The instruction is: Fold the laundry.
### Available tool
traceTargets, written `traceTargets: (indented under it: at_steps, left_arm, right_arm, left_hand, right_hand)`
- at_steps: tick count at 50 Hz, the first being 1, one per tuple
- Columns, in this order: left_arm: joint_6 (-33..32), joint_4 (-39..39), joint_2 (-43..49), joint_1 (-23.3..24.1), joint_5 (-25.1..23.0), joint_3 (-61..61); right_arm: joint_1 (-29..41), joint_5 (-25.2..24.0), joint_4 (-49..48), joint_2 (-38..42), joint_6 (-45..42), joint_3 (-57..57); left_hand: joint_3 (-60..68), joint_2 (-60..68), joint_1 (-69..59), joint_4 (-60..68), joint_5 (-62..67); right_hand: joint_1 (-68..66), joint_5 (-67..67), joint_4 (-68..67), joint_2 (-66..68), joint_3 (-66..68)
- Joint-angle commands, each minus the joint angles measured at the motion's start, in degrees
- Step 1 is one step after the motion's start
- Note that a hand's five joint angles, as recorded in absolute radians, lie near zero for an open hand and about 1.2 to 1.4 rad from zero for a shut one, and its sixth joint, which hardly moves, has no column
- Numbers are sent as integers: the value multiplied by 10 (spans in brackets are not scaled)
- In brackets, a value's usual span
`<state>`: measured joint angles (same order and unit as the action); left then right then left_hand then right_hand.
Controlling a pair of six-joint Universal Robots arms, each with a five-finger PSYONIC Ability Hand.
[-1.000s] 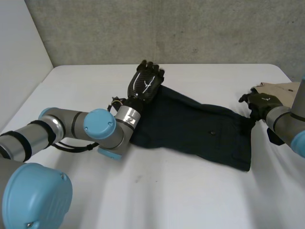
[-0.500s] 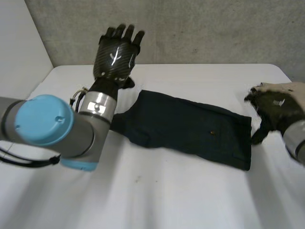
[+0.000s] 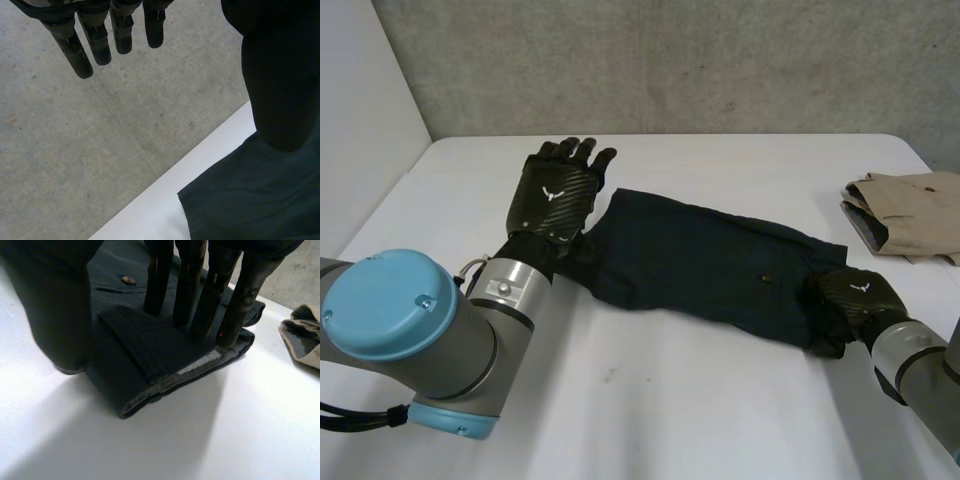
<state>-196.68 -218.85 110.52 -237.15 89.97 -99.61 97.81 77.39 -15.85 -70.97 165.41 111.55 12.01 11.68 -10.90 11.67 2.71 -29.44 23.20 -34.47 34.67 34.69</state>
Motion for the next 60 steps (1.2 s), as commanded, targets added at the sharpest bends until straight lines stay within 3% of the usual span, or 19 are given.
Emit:
traceTargets:
  at_steps: [1, 3, 11, 14, 20, 24, 33, 37, 43, 49, 53, 55, 60]
  left_arm:
    - [0, 0, 0, -2, 0, 0]
    - [0, 0, 0, -2, 0, -1]
    - [0, 1, 0, -3, 2, -8]
    - [0, 1, -1, -2, 7, -11]
    - [0, 4, -6, -2, 17, -12]
    - [-1, 4, -15, -2, 23, -15]
    - [-1, 18, -30, -2, 26, -14]
    - [-1, 20, -34, -2, 28, -12]
    - [-1, 18, -35, -2, 28, 2]
    - [-2, 20, -25, 3, 32, 41]
    - [-3, 21, -6, 6, 42, 76]
    - [-3, 25, 14, 6, 49, 112]
    - [-1, 60, 47, 21, 48, 172]
  right_arm:
    - [-1, 2, -34, 29, -7, -14]
    - [-1, 3, -41, 32, -7, -17]
    - [-6, 4, -23, 29, -35, -19]
    - [-27, 2, 4, 17, -82, -16]
    - [-142, -5, 71, -40, -246, -14]
    - [-165, -1, 87, -53, -354, -40]
    - [-31, -12, 92, -70, -390, -149]
    - [66, -44, 86, -51, -394, -183]
    - [208, -139, 88, 33, -401, -227]
    - [242, -171, 89, 97, -382, -247]
    - [245, -160, 91, 107, -311, -269]
    - [238, -132, 92, 99, -188, -282]
    - [189, -91, 106, 29, 25, -274]
  left_hand:
    - [-20, -17, 9, -17, -27]
    - [-20, -17, 9, -17, -27]
    - [-20, -17, 9, -17, -27]
    - [-20, -17, 9, -17, -27]
    - [-20, -17, 9, -17, -27]
    - [-20, -17, 9, -17, -27]
    - [-20, -17, 9, -17, -27]
    - [-20, -17, 9, -17, -27]
    - [-20, -17, 9, -17, -27]
    - [-20, -17, 9, -17, -27]
    - [-20, -17, 9, -17, -27]
    - [-20, -17, 9, -17, -27]
    - [-18, -15, 7, -15, -25]
  right_hand:
    - [-423, 386, -373, 371, 371]
    - [-505, 468, -455, 453, 453]
    - [-506, 468, -455, 453, 453]
    - [-506, 468, -455, 453, 453]
    - [-506, 468, -455, 453, 453]
    - [-506, 468, -455, 453, 453]
    - [-506, 468, -455, 453, 453]
    - [-506, 468, -455, 453, 453]
    - [-506, 468, -455, 453, 453]
    - [-506, 468, -455, 453, 453]
    - [-184, 147, -134, 132, 132]
    - [153, -191, 204, -206, -206]
    - [194, -232, 245, -247, -247]
